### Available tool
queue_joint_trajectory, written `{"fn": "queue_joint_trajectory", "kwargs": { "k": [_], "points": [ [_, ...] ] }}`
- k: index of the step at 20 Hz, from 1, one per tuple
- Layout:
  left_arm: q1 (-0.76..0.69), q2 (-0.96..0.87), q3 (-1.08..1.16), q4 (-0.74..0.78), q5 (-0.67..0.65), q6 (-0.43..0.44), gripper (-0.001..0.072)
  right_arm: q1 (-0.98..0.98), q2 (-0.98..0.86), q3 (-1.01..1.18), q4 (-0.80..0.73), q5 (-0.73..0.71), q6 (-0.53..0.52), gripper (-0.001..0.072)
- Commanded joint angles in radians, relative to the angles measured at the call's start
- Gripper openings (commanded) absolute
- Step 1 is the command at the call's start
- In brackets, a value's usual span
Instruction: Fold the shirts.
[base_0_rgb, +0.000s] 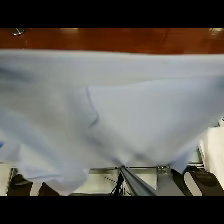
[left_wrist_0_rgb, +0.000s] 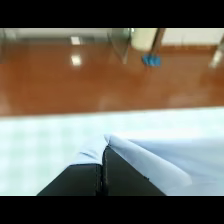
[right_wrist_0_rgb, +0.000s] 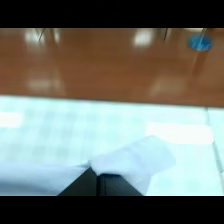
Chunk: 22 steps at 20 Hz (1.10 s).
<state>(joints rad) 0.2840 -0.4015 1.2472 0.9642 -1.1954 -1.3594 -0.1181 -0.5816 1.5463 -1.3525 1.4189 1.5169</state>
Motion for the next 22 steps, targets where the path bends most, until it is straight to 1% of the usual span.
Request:
{"fn": "queue_joint_trajectory", "kwargs": {
  "k": [1, 2, 3, 5, 7, 9, 11, 14, 15, 16, 17, 18, 19, 20, 21, 22],
  "points": [
    [-0.006, -0.047, -0.285, -0.121, 0.034, 0.005, 0.0017, 0.001, -0.043, -0.306, 0.069, -0.172, -0.021, 0.0021],
    [-0.006, -0.085, -0.365, -0.138, 0.072, 0.053, 0.0017, 0.001, -0.084, -0.377, 0.068, -0.241, -0.022, 0.0021],
    [-0.006, -0.134, -0.412, -0.138, 0.116, 0.084, 0.0017, 0.001, -0.143, -0.426, 0.075, -0.320, -0.027, 0.0021],
    [-0.009, -0.281, -0.435, -0.143, 0.231, 0.084, 0.0017, 0.001, -0.301, -0.439, 0.109, -0.455, -0.047, 0.0021],
    [-0.023, -0.431, -0.403, -0.164, 0.337, 0.095, 0.0017, 0.001, -0.482, -0.400, 0.190, -0.580, -0.077, 0.0021],
    [-0.048, -0.582, -0.341, -0.186, 0.409, 0.095, 0.0017, 0.002, -0.676, -0.296, 0.286, -0.621, -0.093, 0.0021],
    [-0.077, -0.712, -0.277, -0.216, 0.451, 0.095, 0.0017, 0.002, -0.858, -0.159, 0.391, -0.618, -0.106, 0.0021],
    [-0.120, -0.853, -0.211, -0.262, 0.452, 0.094, 0.0019, 0.001, -1.057, -0.006, 0.558, -0.604, -0.104, 0.0022],
    [-0.131, -0.879, -0.203, -0.277, 0.452, 0.093, 0.0033, 0.000, -1.101, 0.019, 0.612, -0.605, -0.095, 0.0038],
    [-0.137, -0.895, -0.200, -0.276, 0.451, 0.094, 0.0221, 0.000, -1.124, 0.030, 0.652, -0.605, -0.080, 0.0232],
    [-0.135, -0.897, -0.200, -0.276, 0.451, 0.094, 0.0649, -0.001, -1.131, 0.032, 0.675, -0.605, -0.077, 0.0561],
    [-0.120, -0.894, -0.195, -0.271, 0.426, 0.092, 0.0708, -0.010, -1.126, 0.032, 0.674, -0.591, -0.078, 0.0630],
    [-0.088, -0.893, -0.172, -0.242, 0.347, 0.091, 0.0708, -0.032, -1.113, 0.032, 0.672, -0.553, -0.081, 0.0631],
    [-0.041, -0.893, -0.139, -0.182, 0.236, 0.091, 0.0707, -0.067, -1.095, 0.032, 0.666, -0.493, -0.083, 0.0630],
    [0.010, -0.892, -0.111, -0.102, 0.121, 0.091, 0.0707, -0.114, -1.068, 0.031, 0.662, -0.400, -0.083, 0.0625],
    [0.065, -0.885, -0.100, 0.006, 0.011, 0.091, 0.0707, -0.163, -1.040, 0.031, 0.634, -0.286, -0.104, 0.0624]
  ]
}}
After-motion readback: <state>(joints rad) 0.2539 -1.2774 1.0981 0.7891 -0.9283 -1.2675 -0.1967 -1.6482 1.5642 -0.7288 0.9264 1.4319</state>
